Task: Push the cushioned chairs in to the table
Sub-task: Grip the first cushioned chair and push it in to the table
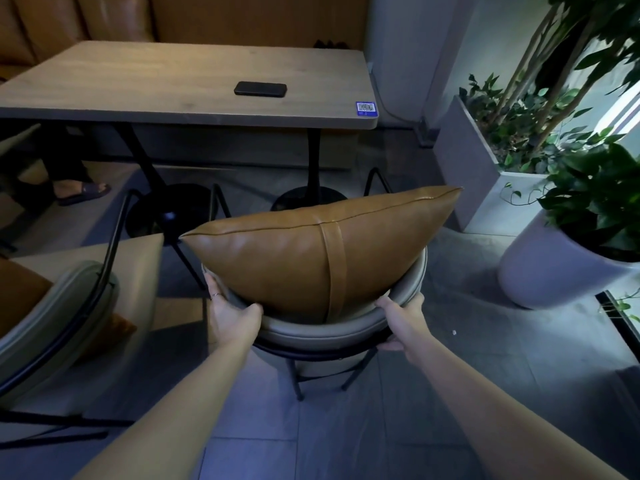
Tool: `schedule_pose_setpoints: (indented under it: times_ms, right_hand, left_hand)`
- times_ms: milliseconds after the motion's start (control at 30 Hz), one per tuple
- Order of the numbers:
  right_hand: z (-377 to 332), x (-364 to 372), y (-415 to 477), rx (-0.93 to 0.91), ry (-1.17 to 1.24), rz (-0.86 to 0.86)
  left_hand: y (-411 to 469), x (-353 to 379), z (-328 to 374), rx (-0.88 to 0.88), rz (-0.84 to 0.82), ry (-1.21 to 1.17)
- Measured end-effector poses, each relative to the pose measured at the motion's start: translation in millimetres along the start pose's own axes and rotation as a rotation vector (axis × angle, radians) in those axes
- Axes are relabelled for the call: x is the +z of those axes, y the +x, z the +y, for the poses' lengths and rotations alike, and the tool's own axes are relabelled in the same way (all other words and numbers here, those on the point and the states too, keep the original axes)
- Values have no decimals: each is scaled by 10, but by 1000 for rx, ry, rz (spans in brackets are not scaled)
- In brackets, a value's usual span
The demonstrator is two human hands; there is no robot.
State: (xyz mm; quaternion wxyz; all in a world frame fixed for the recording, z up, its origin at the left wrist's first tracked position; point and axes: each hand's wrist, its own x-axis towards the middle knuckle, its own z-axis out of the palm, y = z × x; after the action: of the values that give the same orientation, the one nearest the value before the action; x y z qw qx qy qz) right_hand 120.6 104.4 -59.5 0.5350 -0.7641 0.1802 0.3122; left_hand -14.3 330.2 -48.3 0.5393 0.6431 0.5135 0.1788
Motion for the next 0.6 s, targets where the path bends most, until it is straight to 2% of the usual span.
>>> schedule_pose_setpoints:
  times_ms: [367,600]
  right_hand:
    - [-155,-18,196,-1,-3,7]
    - [-134,-134,208,-3,38,9]
  left_hand:
    - [66,150,131,3,18,26]
    - [110,257,224,31,-35,63]
